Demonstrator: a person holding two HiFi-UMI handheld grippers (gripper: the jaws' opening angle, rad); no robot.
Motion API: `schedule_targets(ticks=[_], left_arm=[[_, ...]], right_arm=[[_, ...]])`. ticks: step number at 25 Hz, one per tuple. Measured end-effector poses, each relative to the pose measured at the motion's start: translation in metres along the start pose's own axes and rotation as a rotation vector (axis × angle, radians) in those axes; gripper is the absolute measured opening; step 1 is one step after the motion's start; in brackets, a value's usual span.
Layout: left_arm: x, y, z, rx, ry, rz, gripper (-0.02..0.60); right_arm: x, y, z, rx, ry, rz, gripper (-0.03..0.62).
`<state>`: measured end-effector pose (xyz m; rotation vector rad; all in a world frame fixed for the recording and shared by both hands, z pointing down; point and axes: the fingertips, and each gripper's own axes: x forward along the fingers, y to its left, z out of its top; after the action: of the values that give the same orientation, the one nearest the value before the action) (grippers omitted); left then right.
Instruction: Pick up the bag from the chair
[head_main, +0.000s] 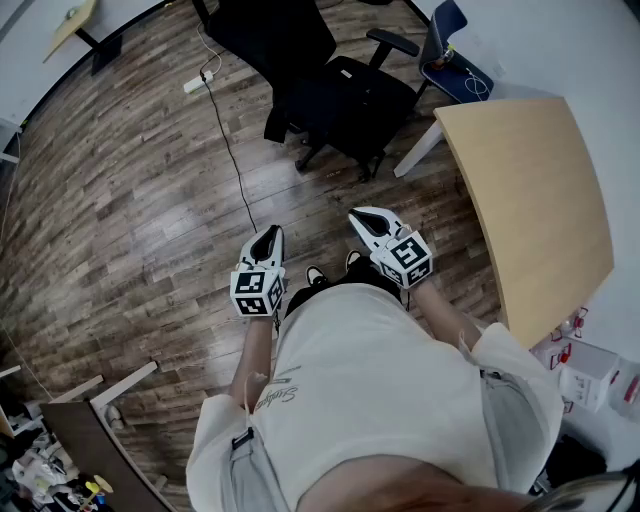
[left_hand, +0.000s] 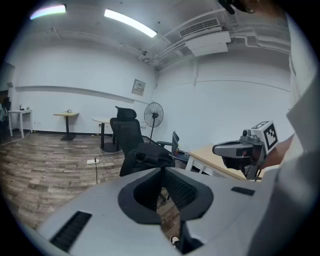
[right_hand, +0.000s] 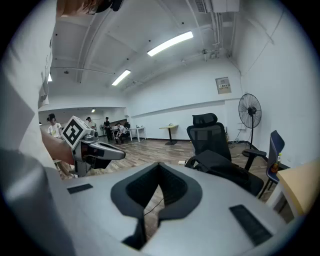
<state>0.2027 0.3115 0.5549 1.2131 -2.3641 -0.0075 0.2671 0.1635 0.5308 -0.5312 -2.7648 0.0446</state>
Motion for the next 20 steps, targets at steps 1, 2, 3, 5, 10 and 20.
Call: schedule_targets(ticks=[1, 2, 3, 5, 10, 20], left_arm=[[-0.001, 0.0, -0.001, -0.001, 0.001, -0.001, 0.034], [-0.001, 0.0, -0.001, -0.001, 0.002, -0.002, 0.034], [-0.001, 0.001, -0.002, 0.0, 0.002, -0.003, 0.034], [0.002, 0.0, -0.002, 0.003, 0.0, -0.005, 0.034], [0.001, 0.002, 0.004, -0.005, -0.014, -0.007, 0.034], [0.002, 0.034, -0.006, -0.076, 0.019, 0.032, 0.034]], right_arm=[[0.0, 0.0, 0.001, 0.001, -0.004, -0.002, -0.005], [0.0, 0.0, 0.001, 0.002, -0.009, -0.004, -0.005], [0.0, 0.0, 0.002, 0.003, -0.014, -0.007, -0.005], [0.0, -0.002, 0.002, 0.001, -0.017, -0.013, -0.005], [-0.002, -0.003, -0.001, 0.01, -0.004, -0.023, -0.005], [0.028, -0.003, -0.003, 0.024, 0.035, 0.001, -0.005]])
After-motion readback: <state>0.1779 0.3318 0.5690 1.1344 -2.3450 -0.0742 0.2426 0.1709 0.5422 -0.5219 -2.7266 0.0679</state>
